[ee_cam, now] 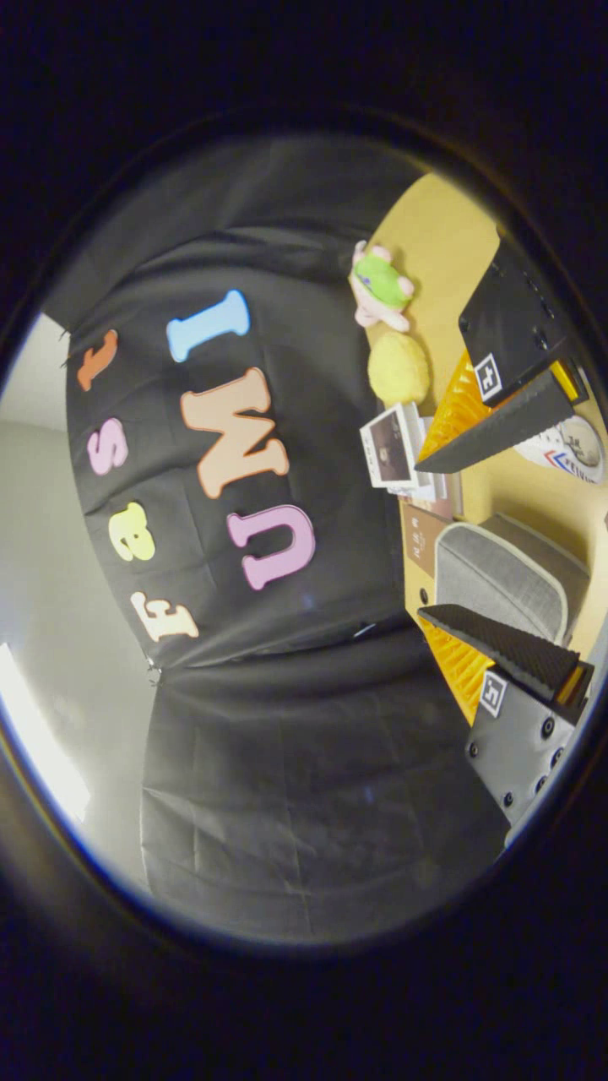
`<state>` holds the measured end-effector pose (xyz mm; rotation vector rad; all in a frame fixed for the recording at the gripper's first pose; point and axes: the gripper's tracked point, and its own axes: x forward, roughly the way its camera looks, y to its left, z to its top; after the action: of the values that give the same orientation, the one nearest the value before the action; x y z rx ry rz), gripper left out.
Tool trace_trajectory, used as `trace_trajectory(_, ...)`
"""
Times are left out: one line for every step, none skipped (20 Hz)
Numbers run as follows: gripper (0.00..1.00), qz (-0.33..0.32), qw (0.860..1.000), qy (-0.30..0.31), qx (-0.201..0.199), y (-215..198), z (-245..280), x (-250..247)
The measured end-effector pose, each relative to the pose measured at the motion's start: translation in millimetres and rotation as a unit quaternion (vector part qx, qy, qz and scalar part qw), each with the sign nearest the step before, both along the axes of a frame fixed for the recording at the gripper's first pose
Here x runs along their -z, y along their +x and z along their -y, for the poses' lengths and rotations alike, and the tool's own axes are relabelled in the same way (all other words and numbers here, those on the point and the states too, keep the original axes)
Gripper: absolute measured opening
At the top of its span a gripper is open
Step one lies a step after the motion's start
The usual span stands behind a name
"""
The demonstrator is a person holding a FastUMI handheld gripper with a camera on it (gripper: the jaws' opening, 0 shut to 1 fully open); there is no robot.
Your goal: Open the storage box then place both shoes into the box .Put the left shoe in first, then the right shoe, with the right side of both shoes facing outward in a uniform manner.
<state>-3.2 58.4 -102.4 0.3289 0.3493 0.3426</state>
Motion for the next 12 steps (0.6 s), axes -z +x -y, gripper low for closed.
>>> trace_trajectory(0.99,-0.018,1.000,0.016,-0.005,-0.9,-2.1,8.5)
trace_trajectory(0.99,-0.039,0.999,0.032,-0.009,-5.1,-4.3,16.5)
trace_trajectory(0.99,-0.058,0.997,0.050,-0.013,-7.1,-6.5,24.6)
trace_trajectory(0.99,-0.078,0.995,0.067,-0.014,-9.2,-9.3,34.2)
trace_trajectory(0.99,-0.096,0.992,0.084,-0.017,-11.1,-10.7,41.1)
trace_trajectory(0.99,-0.112,0.989,0.100,-0.018,-13.0,-12.9,48.9)
trace_trajectory(0.99,-0.129,0.985,0.113,-0.020,-15.2,-15.1,56.9)
trace_trajectory(1.00,-0.146,0.981,0.127,-0.024,-20.1,-18.7,64.6)
trace_trajectory(1.00,-0.164,0.976,0.143,-0.031,-22.6,-23.5,71.9)
trace_trajectory(1.00,-0.181,0.970,0.158,-0.036,-28.0,-27.2,78.1)
trace_trajectory(1.00,-0.200,0.963,0.174,-0.042,-30.5,-32.0,85.4)
trace_trajectory(1.00,-0.219,0.956,0.191,-0.049,-32.7,-39.1,92.1)
